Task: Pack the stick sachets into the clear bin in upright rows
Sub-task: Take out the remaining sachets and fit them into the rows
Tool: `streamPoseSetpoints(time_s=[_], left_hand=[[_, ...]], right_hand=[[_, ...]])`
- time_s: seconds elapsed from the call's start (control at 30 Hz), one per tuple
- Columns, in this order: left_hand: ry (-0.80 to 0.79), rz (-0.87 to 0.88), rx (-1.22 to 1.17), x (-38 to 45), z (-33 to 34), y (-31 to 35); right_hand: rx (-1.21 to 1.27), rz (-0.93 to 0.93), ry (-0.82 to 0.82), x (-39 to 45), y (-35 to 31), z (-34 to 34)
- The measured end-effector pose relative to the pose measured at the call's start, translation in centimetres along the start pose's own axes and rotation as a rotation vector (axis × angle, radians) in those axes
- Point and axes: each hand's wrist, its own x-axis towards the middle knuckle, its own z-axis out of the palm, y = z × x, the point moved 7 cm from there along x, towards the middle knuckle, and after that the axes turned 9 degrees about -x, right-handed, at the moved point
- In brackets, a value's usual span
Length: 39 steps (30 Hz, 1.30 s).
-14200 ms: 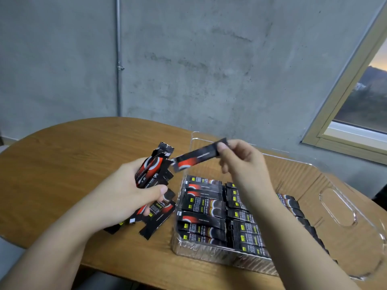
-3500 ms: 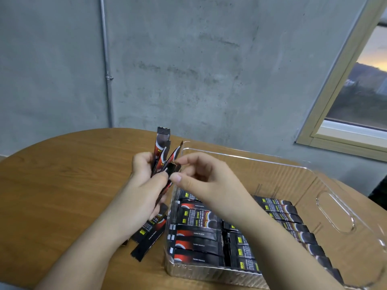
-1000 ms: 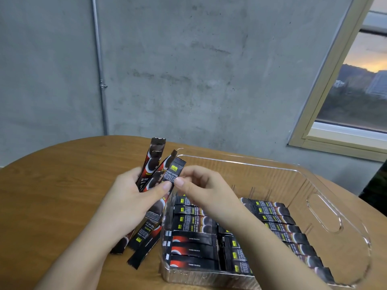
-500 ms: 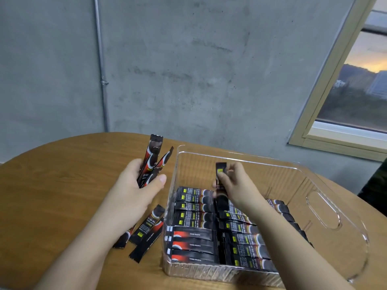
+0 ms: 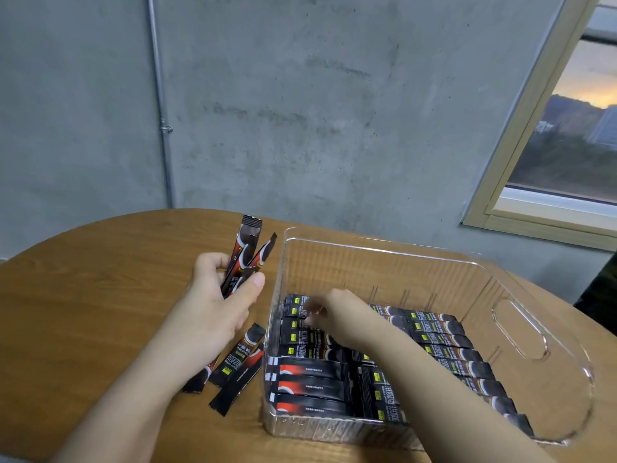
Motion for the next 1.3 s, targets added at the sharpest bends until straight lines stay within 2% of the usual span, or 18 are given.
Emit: streamPoseSetpoints(time_s=[0.23,0.33,0.4,0.47,0.53,0.73,0.87,1.07,1.3], left_hand=[[-0.067,0.040,-0.056,-0.6,1.1,1.3],[-0.080,0.060,-0.070,-0.9,1.3,1.9],[-0.098,0.038,-0.094,-1.0,1.5,1.8],[-0.116,-0.014,-0.120,-0.9,1.7,1.4],[-0.128,-0.035,-0.103,-0.7,1.7,1.0],[-0.122,0.083,0.082,-0.5,1.8,1.1],[-0.058,0.155,0.117,-0.4,1.6,1.6],[-0.098,0.156,0.128,-0.5,1.4,1.7],[-0.048,0.129,0.194,-0.5,0.2,1.6]], right_hand=[[-0.066,0.021,-0.082,-0.9,2.0,1.3],[-0.039,0.008,-0.035,-1.1,1.7,0.9],[-0.023,0.019,0.061,-1.5,1.4,-0.5],[0.082,0.022,0.162,-2.2,0.8,-2.4],[0.302,-0.011,0.202,-3.1,-0.3,-3.9],[0.767,-0.232,0.163,-4.8,-4.6,-6.0],[0.852,-0.286,0.123,-5.0,-5.7,-5.5],[0.935,-0.178,0.247,-4.8,-3.0,-6.4],[0.959,-0.022,0.364,-5.4,1.6,-6.5]])
